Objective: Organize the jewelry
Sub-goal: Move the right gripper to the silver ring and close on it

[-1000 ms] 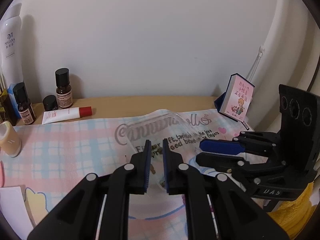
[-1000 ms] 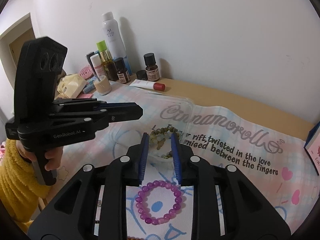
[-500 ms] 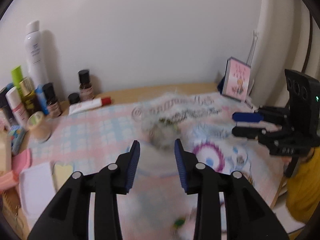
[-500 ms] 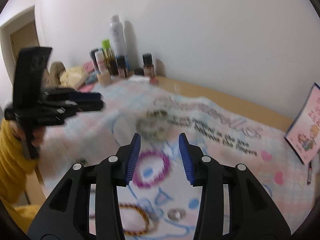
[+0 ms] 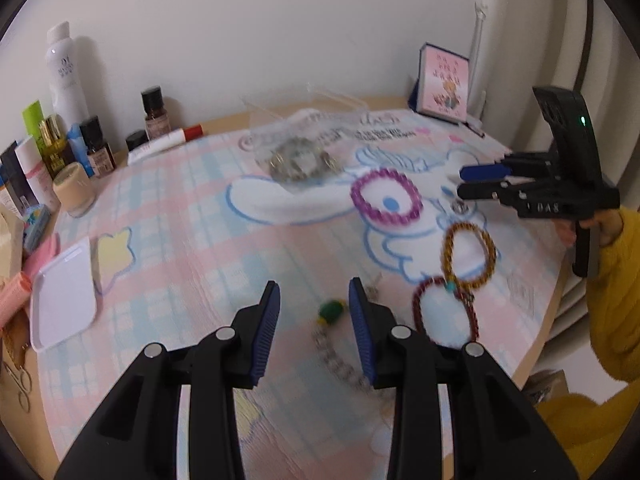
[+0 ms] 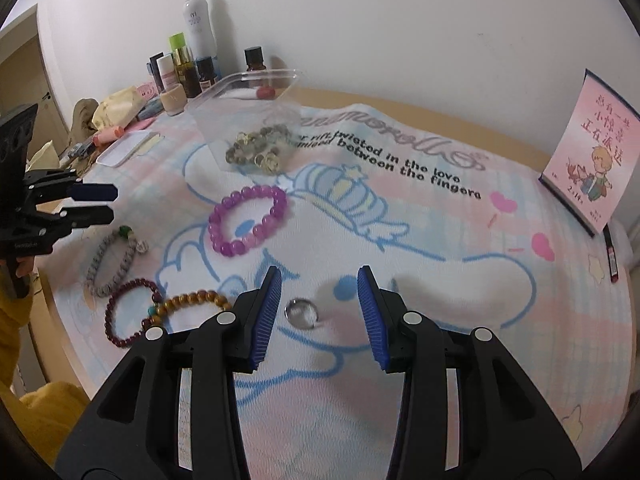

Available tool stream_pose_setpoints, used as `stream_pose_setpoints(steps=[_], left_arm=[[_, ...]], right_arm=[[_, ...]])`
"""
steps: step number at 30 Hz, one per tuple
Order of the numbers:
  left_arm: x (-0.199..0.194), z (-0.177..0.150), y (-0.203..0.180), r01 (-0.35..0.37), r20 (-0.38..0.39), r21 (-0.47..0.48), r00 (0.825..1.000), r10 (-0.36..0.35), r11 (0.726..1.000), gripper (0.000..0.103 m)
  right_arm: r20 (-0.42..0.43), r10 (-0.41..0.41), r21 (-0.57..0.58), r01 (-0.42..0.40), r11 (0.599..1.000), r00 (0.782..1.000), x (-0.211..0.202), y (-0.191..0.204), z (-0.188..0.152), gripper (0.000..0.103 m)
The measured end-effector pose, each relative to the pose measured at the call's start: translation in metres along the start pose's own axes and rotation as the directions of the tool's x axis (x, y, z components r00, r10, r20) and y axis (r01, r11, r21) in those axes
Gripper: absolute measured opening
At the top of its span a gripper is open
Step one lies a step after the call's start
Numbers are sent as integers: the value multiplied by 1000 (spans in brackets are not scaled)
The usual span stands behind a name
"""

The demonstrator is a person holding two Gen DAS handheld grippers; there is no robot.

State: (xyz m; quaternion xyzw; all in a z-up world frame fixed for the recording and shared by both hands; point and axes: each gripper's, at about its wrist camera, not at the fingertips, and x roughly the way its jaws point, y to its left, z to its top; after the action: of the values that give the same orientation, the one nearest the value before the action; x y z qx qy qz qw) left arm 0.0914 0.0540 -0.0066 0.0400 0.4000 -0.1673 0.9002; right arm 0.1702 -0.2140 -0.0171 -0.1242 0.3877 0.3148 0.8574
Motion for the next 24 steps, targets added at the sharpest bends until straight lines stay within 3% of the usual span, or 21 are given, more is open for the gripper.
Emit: stream_pose_setpoints(steps=[12, 18, 24], left_arm=[[6, -15, -5, -34, -41, 14, 999, 35, 999, 35], [6, -15, -9, -48, -44, 36, 998, 50, 998, 35], [7, -17, -13, -68, -24, 63, 997, 69, 996, 12]], right_arm=[[-64, 10, -36, -12, 999, 998, 12, 10, -8, 38], [-75, 22, -36, -25, 999, 997, 13, 11, -6, 19], [-78, 13, -45, -16, 999, 997, 13, 13, -5, 19]])
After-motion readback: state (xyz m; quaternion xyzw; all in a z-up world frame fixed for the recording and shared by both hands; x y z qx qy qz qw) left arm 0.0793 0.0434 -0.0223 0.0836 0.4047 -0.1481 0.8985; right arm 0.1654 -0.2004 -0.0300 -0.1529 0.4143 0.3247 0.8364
